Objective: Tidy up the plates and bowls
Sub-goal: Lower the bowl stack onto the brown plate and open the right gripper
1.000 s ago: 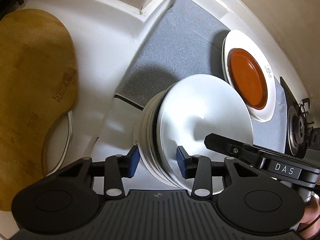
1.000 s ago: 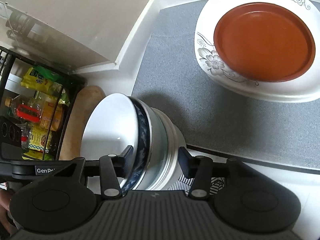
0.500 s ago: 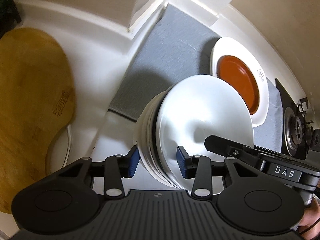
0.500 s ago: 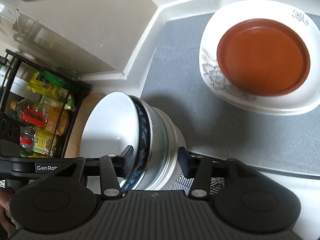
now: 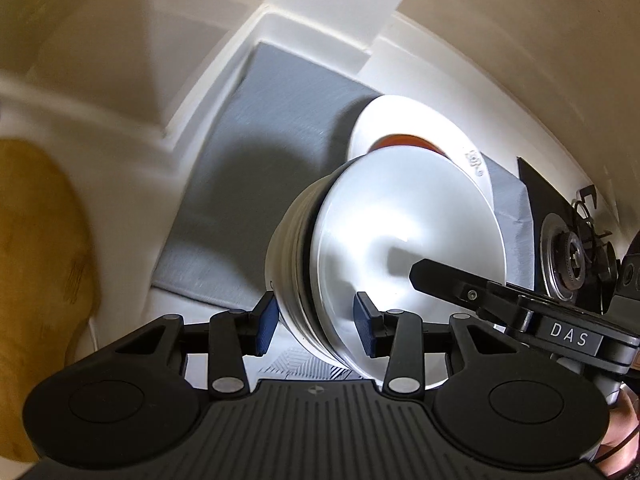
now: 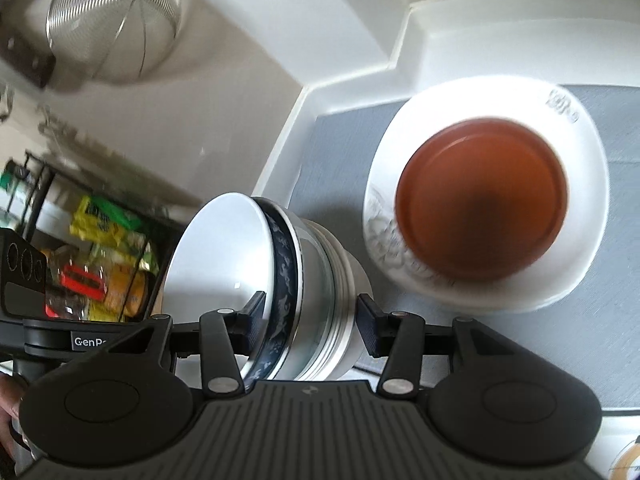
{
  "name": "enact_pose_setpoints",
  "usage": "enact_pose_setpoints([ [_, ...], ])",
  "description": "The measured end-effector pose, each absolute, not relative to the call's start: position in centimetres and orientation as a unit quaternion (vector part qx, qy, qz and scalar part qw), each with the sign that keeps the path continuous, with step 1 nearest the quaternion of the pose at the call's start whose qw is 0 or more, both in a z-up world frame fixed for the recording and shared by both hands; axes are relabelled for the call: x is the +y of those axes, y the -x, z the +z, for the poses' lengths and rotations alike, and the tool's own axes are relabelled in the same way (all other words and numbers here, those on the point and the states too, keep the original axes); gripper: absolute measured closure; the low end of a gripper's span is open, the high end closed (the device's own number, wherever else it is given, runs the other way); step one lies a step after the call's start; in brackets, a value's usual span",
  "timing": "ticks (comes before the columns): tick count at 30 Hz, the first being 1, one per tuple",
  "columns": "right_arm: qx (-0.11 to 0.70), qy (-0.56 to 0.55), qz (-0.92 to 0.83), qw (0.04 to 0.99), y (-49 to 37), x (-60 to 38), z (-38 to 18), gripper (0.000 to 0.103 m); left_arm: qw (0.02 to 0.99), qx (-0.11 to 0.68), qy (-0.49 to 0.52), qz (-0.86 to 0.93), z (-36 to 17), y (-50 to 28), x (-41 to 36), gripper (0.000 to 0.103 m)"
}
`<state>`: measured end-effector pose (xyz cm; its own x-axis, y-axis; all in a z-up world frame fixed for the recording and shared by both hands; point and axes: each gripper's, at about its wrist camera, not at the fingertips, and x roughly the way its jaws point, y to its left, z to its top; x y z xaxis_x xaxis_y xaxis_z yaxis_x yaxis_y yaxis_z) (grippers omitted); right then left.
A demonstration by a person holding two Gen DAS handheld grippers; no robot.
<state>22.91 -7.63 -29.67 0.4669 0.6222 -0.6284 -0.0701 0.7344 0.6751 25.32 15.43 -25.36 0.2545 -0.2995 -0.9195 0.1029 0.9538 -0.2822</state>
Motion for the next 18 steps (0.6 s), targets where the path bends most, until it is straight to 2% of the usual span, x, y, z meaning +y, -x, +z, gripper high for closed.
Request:
enact_pose_setpoints([
  [18, 0.436, -0.311, 0.143, 0.832, -26.6, -17.4, -28.0, 0.049, 0.765, 0.612, 0.070, -0.190, -24.8, -32.5, 6.0, 0.059],
])
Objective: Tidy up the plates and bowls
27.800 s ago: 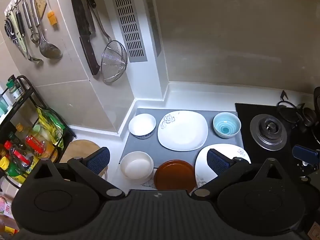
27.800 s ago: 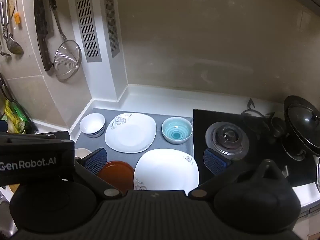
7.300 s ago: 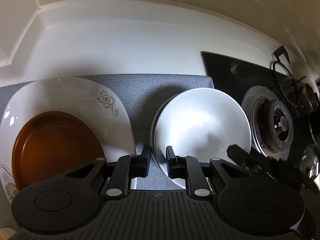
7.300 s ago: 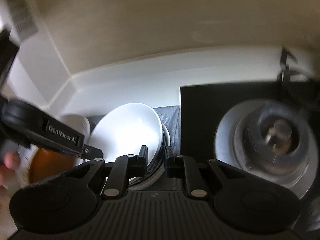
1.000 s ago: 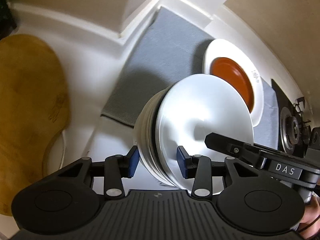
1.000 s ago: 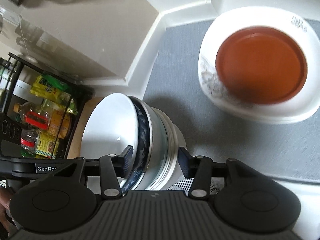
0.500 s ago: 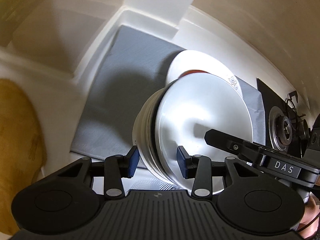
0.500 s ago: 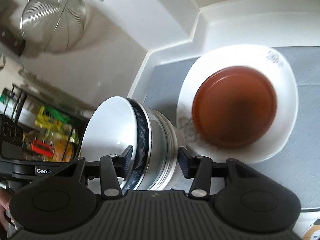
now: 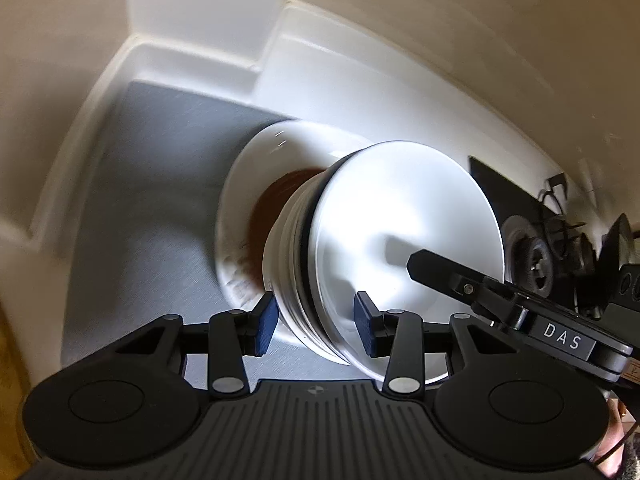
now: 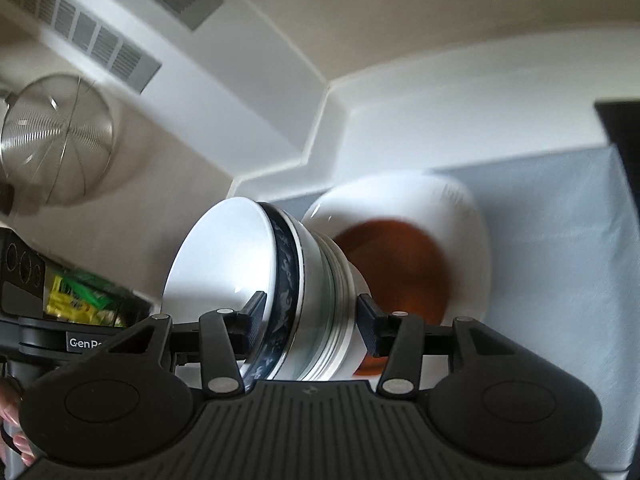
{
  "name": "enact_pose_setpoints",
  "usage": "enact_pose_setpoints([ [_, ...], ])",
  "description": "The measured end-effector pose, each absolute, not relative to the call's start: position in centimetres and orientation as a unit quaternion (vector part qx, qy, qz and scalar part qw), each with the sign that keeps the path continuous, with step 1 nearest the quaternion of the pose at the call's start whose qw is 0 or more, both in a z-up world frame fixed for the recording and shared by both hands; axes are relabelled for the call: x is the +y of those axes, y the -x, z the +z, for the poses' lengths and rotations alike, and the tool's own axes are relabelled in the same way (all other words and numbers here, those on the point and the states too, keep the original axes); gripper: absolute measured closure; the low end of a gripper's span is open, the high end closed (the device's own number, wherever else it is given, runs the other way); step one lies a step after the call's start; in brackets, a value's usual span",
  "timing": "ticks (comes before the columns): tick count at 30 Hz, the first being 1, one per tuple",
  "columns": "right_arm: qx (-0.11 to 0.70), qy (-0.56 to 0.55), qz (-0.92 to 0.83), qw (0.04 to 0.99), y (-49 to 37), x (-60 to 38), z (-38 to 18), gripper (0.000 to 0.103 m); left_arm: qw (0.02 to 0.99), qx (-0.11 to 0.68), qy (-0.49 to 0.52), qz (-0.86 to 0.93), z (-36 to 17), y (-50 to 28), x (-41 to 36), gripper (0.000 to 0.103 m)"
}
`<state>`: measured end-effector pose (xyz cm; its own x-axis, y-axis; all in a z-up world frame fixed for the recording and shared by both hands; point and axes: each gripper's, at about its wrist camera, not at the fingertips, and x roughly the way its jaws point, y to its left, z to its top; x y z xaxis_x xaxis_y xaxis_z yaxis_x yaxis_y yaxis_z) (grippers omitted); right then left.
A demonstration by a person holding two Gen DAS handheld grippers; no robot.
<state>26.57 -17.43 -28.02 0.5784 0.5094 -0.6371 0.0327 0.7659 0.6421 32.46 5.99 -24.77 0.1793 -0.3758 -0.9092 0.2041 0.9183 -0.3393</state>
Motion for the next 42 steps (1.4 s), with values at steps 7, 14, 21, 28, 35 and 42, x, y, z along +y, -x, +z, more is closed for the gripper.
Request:
enact_pose_setpoints([
  [7, 0.426, -0.307, 0.139, 0.840, -29.0, -19.6, -28.0, 0.049, 0.769, 0.605, 0.068, -0.195, -24.9, -35.1, 4.2, 0.059],
  [14, 0.439, -0.306, 0.132, 0.834, -30.0, -19.1, -30.9, 0.049, 0.754, 0.624, 0.088, -0.186, -28.3, -36.4, 4.2, 0.059],
  [21, 0.443, -0.309, 0.123, 0.832, -30.1, -18.4, -32.8, 0.049, 0.761, 0.619, 0.086, -0.178, -29.9, -36.5, 4.4, 0.059],
  [28, 0.444, -0.310, 0.115, 0.833, -29.7, -18.2, -34.2, 0.048, 0.768, 0.608, 0.083, -0.184, -31.7, -36.0, 4.4, 0.059],
  [35, 0.426, -0.314, 0.100, 0.843, -28.8, -18.2, -34.3, 0.044, 0.789, 0.577, 0.083, -0.195, -31.7, -35.1, 4.6, 0.060],
  [42, 0.401, -0.236, 0.048, 0.884, -23.8, -16.7, -28.9, 0.013, 0.847, 0.491, 0.024, -0.200, -24.5, -29.4, 4.4, 0.049],
])
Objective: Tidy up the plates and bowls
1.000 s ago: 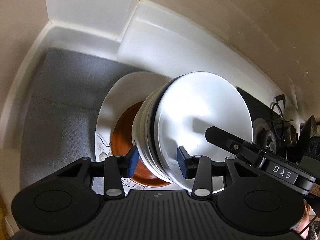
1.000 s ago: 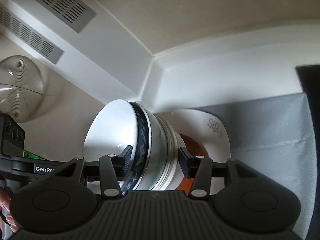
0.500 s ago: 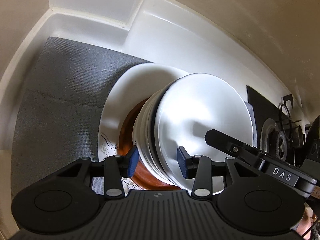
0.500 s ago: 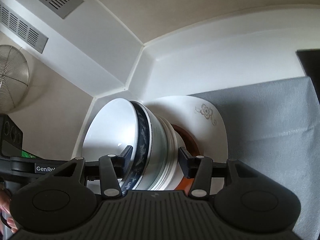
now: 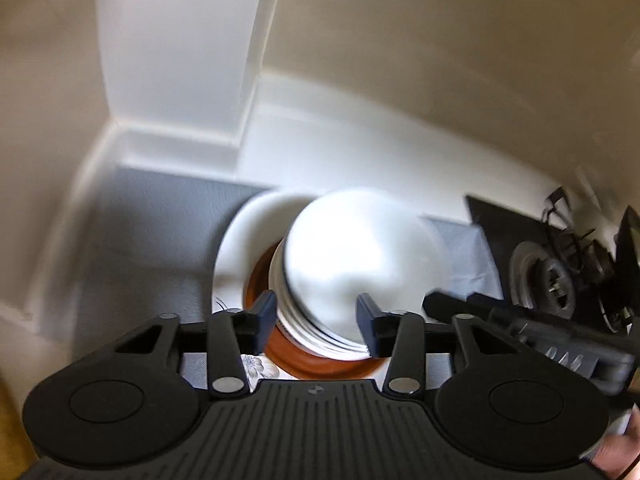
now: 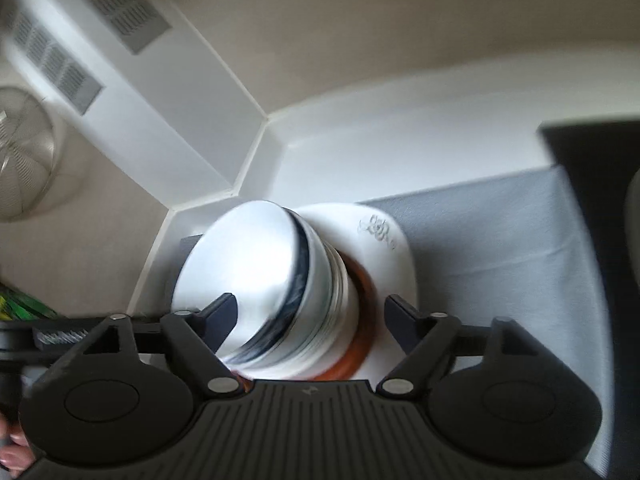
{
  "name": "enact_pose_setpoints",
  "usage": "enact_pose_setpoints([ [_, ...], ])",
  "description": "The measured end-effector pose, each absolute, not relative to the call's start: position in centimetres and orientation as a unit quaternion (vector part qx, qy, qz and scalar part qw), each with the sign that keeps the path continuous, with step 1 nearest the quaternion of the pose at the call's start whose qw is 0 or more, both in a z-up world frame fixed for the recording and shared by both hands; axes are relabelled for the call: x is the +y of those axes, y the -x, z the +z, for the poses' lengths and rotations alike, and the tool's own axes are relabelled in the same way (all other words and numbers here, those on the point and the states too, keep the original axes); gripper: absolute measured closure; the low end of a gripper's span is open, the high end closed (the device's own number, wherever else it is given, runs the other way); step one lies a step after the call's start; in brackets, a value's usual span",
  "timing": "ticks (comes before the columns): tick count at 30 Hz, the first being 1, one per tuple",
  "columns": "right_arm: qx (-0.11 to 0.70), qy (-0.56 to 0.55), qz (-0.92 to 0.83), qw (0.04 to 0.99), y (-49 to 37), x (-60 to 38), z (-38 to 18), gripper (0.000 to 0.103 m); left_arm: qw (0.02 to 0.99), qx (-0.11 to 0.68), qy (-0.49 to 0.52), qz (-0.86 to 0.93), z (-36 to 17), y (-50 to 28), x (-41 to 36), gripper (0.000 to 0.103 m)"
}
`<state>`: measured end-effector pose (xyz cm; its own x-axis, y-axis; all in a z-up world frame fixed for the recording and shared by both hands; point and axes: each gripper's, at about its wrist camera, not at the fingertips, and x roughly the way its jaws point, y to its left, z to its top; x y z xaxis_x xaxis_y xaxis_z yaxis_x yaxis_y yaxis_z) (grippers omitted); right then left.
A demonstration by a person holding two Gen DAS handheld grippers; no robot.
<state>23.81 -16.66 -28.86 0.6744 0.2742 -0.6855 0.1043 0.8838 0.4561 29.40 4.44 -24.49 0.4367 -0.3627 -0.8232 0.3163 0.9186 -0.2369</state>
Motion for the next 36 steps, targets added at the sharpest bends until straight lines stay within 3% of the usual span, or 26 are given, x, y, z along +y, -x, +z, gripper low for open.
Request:
enact_pose_setpoints([
  [3, 0.401, -0.186, 0.026, 0.897, -21.2, -15.1, -25.8, 0.002, 0.853, 0.484, 0.021, -0.196, -20.6, -26.3, 4.5, 0.029],
  [7, 0.413, -0.160, 0.036, 0.896, -18.2, -13.1, -21.5, 0.000, 0.869, 0.462, -0.031, -0.176, -15.8, -21.9, 3.7, 0.004],
  [18, 0.428, -0.146, 0.011, 0.892, -13.4, -10.0, -13.2, 0.000, 0.888, 0.447, -0.069, -0.084, -8.7, -15.8, 3.8, 0.000],
  [36, 0.449, -0.164, -0.001, 0.878, -12.0, -9.6, -12.3, 0.000, 0.885, 0.450, -0.096, -0.074, -7.7, -14.5, 3.3, 0.000],
])
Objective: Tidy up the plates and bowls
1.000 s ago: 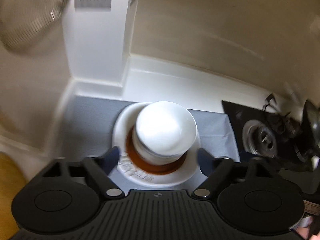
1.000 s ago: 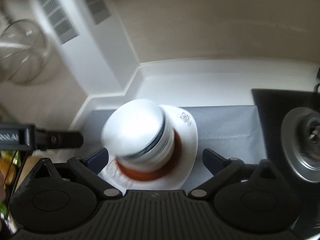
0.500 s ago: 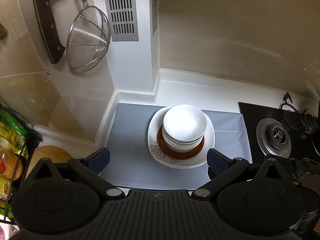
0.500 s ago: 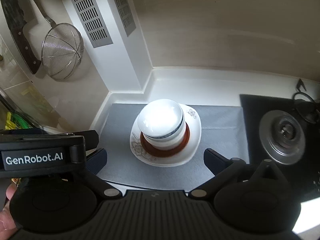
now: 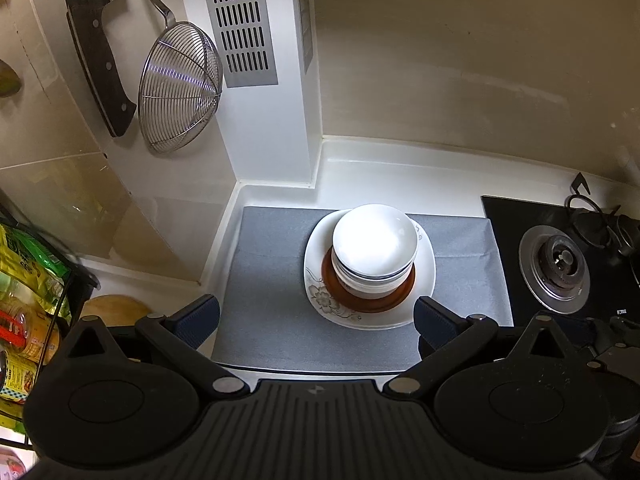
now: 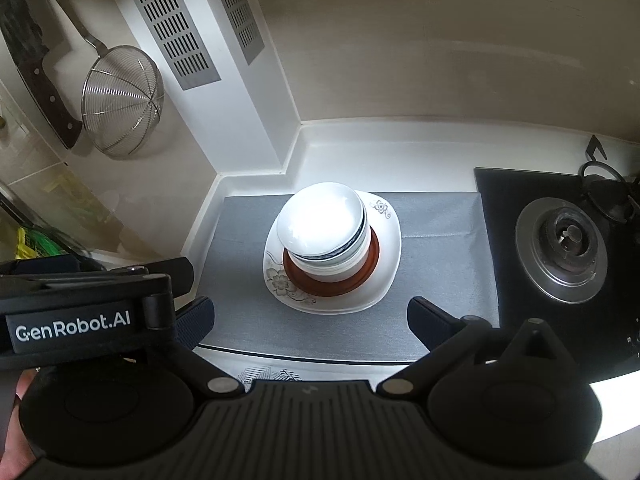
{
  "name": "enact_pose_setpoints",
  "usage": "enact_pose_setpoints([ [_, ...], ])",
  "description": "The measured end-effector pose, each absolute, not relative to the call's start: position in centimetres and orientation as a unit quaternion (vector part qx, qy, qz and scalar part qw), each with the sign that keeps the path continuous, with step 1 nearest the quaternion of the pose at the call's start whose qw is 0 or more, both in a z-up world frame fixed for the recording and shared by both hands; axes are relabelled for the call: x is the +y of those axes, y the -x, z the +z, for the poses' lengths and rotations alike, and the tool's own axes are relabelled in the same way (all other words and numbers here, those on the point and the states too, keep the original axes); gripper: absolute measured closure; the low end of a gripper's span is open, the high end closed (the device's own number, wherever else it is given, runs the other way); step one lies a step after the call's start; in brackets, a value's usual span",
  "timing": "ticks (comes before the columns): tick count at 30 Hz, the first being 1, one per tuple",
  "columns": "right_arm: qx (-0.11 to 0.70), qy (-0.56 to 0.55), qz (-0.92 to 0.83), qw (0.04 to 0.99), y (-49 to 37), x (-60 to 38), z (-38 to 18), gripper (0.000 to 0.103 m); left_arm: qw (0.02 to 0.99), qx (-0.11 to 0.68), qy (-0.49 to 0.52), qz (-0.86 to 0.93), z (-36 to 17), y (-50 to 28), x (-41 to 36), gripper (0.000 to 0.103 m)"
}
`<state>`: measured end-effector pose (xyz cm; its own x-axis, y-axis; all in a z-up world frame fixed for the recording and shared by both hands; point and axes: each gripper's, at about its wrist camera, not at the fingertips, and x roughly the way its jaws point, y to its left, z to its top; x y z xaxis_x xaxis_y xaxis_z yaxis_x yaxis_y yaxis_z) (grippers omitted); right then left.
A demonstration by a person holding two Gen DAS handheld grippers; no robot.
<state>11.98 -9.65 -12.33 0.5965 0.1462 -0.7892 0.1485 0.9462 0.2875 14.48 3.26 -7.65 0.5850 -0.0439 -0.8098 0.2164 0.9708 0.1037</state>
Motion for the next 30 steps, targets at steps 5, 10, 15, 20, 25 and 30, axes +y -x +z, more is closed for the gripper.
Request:
enact_pose_setpoints([
  [5, 0.457, -0.169, 0.003, 0.874, -12.24, -9.72, -12.63, 0.000, 0.881, 0.456, -0.103, -0.070, -7.78, -14.64, 3.18, 0.000],
  [10, 0.457, -0.164, 0.002, 0.874, -12.18, -9.60, -12.45, 0.000, 0.881, 0.456, -0.103, -0.071, -7.67, -14.62, 3.22, 0.000],
  [15, 0.460, -0.167, 0.003, 0.872, -12.18, -9.61, -12.63, 0.000, 0.879, 0.458, -0.114, -0.065, -7.71, -14.53, 2.85, 0.000],
  [20, 0.457, -0.165, 0.008, 0.874, -12.00, -9.59, -12.49, 0.000, 0.880, 0.456, -0.117, -0.066, -7.59, -14.42, 2.78, 0.000],
  [25, 0.454, -0.165, 0.008, 0.876, -11.84, -9.54, -12.29, 0.000, 0.881, 0.454, -0.118, -0.062, -7.50, -14.33, 2.63, 0.000],
  [30, 0.455, -0.166, 0.008, 0.875, -11.81, -9.54, -12.25, 0.000, 0.881, 0.455, -0.120, -0.060, -7.46, -14.31, 2.52, 0.000],
])
